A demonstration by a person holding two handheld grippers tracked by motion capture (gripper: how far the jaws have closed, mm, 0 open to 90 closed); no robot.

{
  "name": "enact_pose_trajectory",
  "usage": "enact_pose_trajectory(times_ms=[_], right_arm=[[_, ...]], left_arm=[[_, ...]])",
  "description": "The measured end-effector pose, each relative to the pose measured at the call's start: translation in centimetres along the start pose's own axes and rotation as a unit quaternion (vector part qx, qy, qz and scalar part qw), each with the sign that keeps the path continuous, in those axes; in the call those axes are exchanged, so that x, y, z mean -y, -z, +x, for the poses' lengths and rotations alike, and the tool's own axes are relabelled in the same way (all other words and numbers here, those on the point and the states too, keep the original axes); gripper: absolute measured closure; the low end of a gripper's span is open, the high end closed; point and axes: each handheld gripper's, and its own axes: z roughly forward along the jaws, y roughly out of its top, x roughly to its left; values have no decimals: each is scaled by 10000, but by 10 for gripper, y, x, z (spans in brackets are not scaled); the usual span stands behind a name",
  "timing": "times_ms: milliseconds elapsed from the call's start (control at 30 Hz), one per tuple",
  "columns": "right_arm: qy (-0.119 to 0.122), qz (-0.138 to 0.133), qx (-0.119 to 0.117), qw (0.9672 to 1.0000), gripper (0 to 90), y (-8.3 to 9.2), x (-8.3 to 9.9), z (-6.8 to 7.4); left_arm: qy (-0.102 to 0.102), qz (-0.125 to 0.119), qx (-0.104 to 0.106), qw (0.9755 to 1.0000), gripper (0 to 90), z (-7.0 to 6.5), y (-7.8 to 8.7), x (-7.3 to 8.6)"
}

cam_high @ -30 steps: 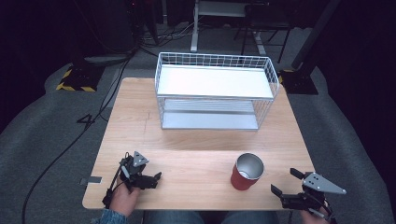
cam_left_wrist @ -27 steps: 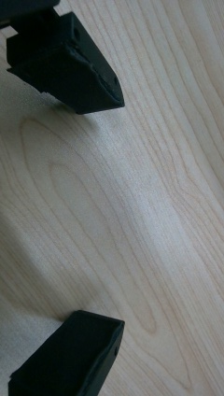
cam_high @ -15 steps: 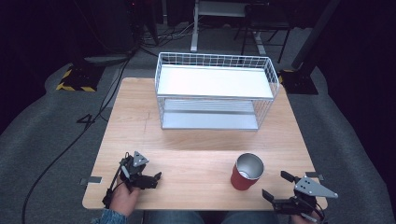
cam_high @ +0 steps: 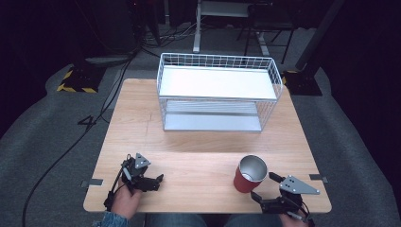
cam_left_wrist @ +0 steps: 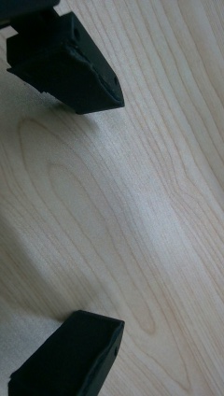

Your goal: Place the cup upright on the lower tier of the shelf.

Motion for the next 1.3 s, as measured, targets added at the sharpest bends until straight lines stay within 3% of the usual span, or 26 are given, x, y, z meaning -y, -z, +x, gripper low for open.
enact_pose_trajectory(times_ms=[267,867,1133,1233,1300], right_arm=[[-13,188,-80,9998,0,-20,2,7],[-53,190,-50,9998,0,-48,3,14],[-123,131,136,9997,0,-51,3,15],[-229,97,448,9987,7,-51,4,16],[-229,81,501,9984,4,-51,4,16]], left_arm=[[-14,3,-3,10000,0,0,0,0],[-14,4,-3,10000,0,0,0,0],[-13,6,-7,10000,0,0,0,0],[-11,7,-3,10000,0,0,0,0],[-13,1,-2,10000,0,0,0,0]])
